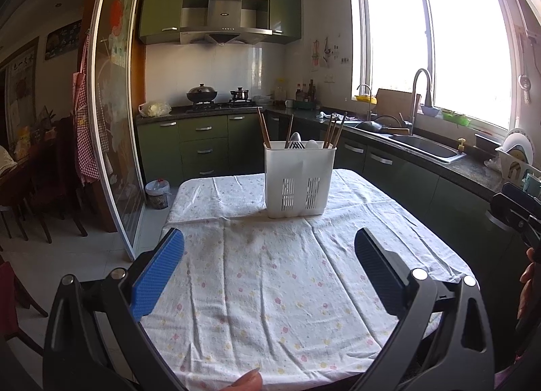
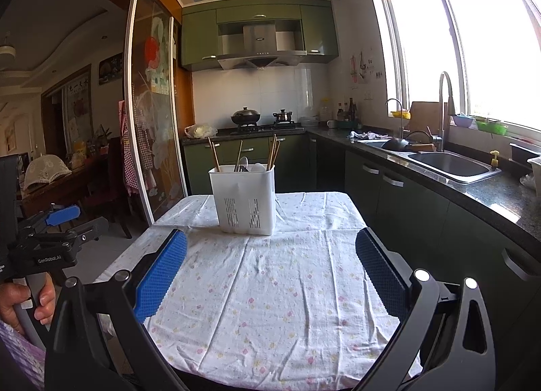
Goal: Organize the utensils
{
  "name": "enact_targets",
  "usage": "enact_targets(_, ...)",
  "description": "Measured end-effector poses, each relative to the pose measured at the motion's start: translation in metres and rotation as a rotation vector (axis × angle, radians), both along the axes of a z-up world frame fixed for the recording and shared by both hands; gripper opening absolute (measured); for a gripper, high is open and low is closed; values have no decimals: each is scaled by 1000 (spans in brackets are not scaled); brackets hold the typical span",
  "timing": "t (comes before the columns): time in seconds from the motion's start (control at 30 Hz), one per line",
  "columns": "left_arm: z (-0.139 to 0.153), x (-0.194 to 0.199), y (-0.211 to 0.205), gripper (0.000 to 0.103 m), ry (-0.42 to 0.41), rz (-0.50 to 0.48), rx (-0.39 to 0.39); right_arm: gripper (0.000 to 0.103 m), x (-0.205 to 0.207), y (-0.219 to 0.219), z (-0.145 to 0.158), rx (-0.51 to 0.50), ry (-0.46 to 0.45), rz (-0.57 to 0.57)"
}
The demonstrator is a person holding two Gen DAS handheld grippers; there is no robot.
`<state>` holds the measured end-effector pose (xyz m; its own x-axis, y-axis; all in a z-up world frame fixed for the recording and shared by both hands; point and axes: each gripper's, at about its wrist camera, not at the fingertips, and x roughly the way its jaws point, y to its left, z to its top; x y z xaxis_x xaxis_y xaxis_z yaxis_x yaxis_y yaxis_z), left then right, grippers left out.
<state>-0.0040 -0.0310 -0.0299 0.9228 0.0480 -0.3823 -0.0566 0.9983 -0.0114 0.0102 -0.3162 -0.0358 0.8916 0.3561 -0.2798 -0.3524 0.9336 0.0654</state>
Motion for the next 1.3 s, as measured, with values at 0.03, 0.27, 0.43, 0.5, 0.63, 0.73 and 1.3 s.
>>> enact_targets(0.03, 0, 0, 0, 96, 1, 0, 0, 98, 0, 0, 0, 0, 0, -1)
enact_targets(0.27, 0, 2, 1, 96, 10, 5, -7, 98, 4, 1, -2, -6, 12, -2)
enact_targets(0.43, 0, 2, 1, 96, 12, 8, -5, 98, 5, 0, -2, -7, 12, -5)
enact_targets(0.5, 0, 2, 0, 96, 11, 10, -3, 98, 5, 0, -3, -7, 12, -6)
enact_targets(0.63, 0, 2, 0, 96, 9, 12, -3, 98, 5, 1, -2, -8, 12, -6)
enact_targets(0.73, 1, 0, 0, 96, 8, 18, 2, 98, 5, 0, -3, -8, 13, -7)
enact_targets(1.3, 3, 0, -1, 96, 18, 3, 3, 98, 8, 1, -5, -12, 19, -5)
